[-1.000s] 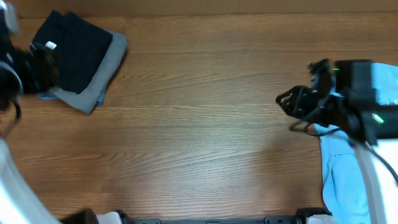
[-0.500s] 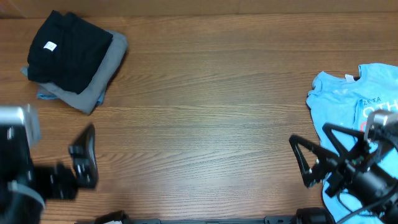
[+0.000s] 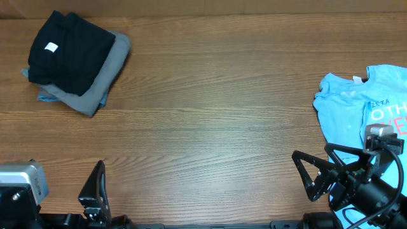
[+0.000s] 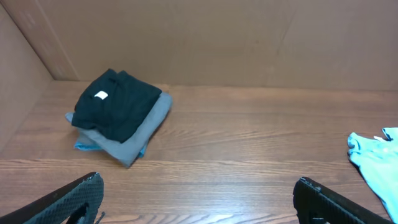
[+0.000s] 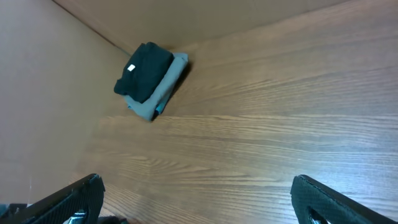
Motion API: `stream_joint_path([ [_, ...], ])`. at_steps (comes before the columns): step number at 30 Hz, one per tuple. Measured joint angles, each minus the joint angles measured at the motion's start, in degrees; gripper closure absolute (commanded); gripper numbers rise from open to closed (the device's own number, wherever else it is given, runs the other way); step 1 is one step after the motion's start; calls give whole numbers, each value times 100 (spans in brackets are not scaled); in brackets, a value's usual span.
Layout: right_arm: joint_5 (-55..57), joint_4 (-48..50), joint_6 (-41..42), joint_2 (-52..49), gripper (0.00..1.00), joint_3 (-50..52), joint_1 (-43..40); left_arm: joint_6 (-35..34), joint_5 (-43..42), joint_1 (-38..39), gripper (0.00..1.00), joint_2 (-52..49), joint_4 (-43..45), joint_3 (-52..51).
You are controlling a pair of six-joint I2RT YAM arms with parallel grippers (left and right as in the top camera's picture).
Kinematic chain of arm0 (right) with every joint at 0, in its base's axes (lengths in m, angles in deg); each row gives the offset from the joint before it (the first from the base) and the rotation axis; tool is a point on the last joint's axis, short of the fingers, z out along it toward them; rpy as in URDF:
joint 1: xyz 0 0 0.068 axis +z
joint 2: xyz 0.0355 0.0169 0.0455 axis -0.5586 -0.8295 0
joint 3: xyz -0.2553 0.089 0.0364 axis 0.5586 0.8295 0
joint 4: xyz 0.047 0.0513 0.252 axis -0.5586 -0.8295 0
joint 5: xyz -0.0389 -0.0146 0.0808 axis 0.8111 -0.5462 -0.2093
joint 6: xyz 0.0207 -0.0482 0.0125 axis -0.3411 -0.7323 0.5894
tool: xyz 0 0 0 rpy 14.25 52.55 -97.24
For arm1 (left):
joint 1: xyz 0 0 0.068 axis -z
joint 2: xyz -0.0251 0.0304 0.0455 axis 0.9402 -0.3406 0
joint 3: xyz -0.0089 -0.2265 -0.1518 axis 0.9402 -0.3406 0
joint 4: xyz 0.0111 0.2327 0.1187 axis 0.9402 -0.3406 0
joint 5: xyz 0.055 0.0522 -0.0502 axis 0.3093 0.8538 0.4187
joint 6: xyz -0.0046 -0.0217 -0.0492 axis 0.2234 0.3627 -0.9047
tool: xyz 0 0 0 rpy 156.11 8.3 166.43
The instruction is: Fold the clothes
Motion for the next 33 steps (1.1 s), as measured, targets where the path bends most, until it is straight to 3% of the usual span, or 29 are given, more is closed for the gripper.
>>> stream_joint_path([
  [10,188,-15,-70,0,0,0,-2,-2,0,0,0,0,0,-2],
  [13,372,466,-514,0,0,39,0,0,0,0,0,0,2,-2],
  [17,398,1510,-1722,114,0,520,0,-2,0,0,0,0,2,-2],
  [24,415,3366,-3156,1165,0,2809,0,-4,0,0,0,0,2,-11],
  [33,409,4280,-3342,2800,0,5705,0,-17,0,0,0,0,2,-15],
])
